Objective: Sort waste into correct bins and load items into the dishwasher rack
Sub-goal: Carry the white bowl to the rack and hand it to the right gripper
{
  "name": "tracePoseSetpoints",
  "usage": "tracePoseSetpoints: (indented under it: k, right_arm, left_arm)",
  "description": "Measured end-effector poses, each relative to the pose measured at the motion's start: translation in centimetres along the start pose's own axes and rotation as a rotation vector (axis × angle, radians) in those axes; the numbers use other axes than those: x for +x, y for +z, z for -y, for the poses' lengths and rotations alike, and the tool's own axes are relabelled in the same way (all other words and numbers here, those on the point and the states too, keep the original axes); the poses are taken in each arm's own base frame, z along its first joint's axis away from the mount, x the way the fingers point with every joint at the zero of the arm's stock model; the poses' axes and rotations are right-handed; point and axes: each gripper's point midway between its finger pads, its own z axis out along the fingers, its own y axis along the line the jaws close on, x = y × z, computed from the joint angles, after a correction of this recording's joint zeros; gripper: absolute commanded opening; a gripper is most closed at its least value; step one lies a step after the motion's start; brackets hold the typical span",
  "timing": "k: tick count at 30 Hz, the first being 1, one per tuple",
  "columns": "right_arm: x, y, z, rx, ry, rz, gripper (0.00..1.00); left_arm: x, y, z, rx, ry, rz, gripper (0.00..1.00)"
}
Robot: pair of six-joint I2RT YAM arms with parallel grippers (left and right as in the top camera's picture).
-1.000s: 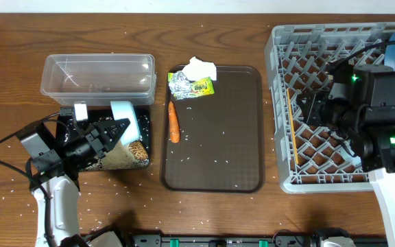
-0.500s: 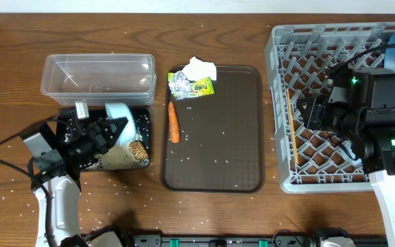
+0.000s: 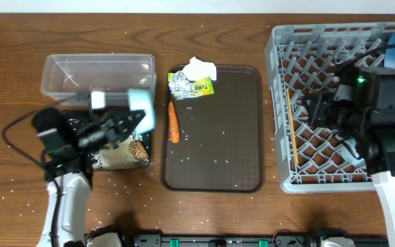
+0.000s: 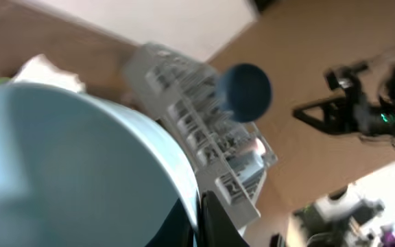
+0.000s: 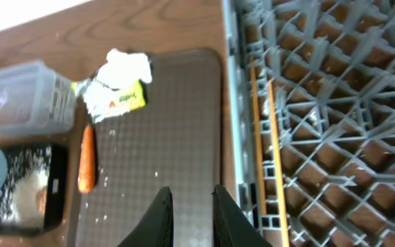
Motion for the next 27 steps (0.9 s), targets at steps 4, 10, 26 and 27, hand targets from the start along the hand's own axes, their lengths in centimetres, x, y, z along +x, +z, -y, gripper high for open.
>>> tracePoseSetpoints:
  k: [4,10,26,27]
  right_arm:
    - [-0.9,-1.7,1.8,0.036,0.057,0.06,0.18]
    - [-1.3,-3.9,6.3,0.146,0.202,0.111,0.51]
    - [-0.2,-4.7,9.0,0.2,0.309,0.086,0.62]
    - [-0.1,-4.7,9.0,0.201,0.311,0.081,0.61]
  left_arm:
    - [-1.7,4.5,5.3,0.115,0.158,0.01,0.06]
    - [0.1,10.5,8.9,0.162,0.046,0.009,0.06]
    - [3.9,30.6,12.6,0.316,-0.069,-0.124,0.06]
    - [4.0,31.5,12.8,0.326,-0.075,-0.127,0.07]
